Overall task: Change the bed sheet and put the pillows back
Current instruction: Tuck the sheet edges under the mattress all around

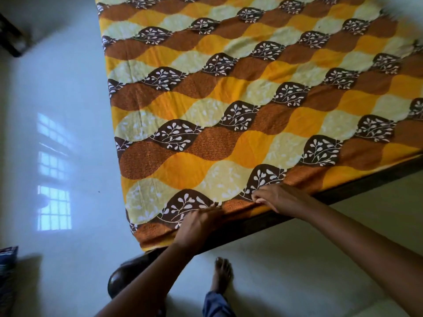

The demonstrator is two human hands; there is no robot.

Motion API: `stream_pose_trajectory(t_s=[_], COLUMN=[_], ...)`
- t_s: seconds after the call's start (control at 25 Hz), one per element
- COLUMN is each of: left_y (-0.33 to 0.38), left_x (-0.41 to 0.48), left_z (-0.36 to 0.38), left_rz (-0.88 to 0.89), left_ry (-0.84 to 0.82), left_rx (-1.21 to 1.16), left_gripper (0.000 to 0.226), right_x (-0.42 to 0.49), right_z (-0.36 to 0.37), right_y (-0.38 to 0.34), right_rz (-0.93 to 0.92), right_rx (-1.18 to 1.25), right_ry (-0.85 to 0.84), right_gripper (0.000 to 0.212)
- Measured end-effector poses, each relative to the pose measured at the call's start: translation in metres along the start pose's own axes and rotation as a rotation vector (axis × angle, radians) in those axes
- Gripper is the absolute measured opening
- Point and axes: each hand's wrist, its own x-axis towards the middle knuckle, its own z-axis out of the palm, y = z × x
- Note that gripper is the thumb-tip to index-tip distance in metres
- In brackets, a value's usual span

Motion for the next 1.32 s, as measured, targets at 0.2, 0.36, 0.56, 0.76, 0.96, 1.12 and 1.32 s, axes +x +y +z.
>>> stream_pose_trajectory(t_s=[0.2, 0.36, 0.56, 0.76, 0.96, 1.12, 1.32], left_y=[0.004, 0.033, 0.054, 0.063, 0.069, 0.09, 0.1], left_x=[0.016, 0.057, 0.091, 0.08, 0.113, 0.152, 0.159], left_z=[-0.003, 0.017, 0.045, 0.048, 0.058, 0.082, 0.089], left_rz=[-0.204, -0.095, -0.097, -0.082, -0.152, -0.026, -0.073], left_ry=[0.003, 0.035, -0.092, -0.19, -0.013, -0.121, -0.127], left_rx=[-0.036, -0.003, 0.072, 0.013, -0.061, 0.016, 0.065], left_gripper=[0.023, 0.035, 0.028, 0.025, 0.038, 0.044, 0.032], right_x=[0.003, -0.012, -0.02, -0.039, -0.042, -0.046, -0.043], right_z=[-0.013, -0.001, 0.002, 0.004, -0.008, -0.005, -0.008], right_y=[0.025, 0.071, 0.086, 0.086, 0.127, 0.158, 0.159], right_rz=[-0.042, 0.018, -0.039, 0.009, 0.151, 0.146, 0.163], right_rx=[0.128, -0.022, 0.042, 0.224, 0.213, 0.039, 0.075], right_ry=[0.106, 0.235, 0.373, 0.22, 0.303, 0.339, 0.28], right_gripper=[0.033, 0.042, 0.021, 0.014, 0.042, 0.035, 0.02])
